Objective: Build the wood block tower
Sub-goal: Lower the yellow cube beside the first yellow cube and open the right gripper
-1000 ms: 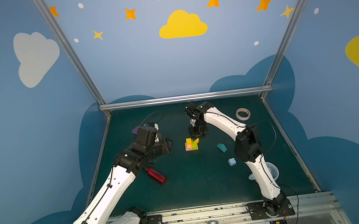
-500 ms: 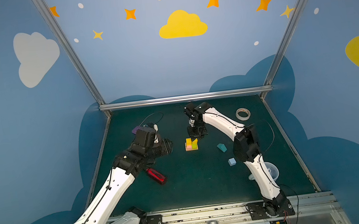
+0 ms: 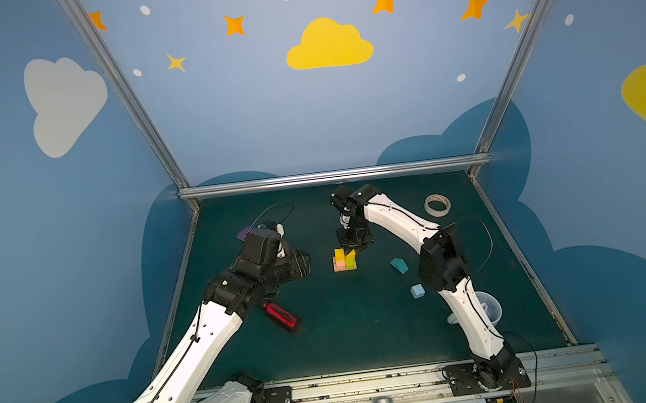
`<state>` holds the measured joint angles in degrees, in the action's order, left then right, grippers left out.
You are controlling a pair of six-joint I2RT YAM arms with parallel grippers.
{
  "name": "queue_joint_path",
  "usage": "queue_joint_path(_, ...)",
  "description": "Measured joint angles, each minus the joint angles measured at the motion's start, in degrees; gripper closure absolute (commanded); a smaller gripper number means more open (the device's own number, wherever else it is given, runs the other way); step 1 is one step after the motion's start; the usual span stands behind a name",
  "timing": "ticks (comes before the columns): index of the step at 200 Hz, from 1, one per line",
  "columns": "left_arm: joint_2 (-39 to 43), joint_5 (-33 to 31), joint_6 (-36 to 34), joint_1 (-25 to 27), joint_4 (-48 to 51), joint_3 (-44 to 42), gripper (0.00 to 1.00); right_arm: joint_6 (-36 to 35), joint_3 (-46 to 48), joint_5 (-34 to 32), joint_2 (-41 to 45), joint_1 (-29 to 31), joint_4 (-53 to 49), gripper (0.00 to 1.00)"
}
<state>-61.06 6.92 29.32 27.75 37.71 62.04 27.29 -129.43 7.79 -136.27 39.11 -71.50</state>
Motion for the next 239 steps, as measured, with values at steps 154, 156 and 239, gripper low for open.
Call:
queue_joint_path(154, 0.0, 0.1, 0.0, -0.1, 0.0, 0.0, 0.43, 0.6, -0.9, 0.0, -0.9, 0.0, -0.3, 0.66)
queue_joint_path(156, 0.0, 0.1, 0.0, -0.1, 0.0, 0.0, 0.43, 0.6, -0.9, 0.0, -0.9, 0.0, -0.3, 0.66)
queue_joint_path(239, 0.0, 0.1, 0.1, -0.1, 0.0, 0.0, 0.44, 0.8, -0.9, 0.0, -0.9, 0.0, -0.3, 0.64)
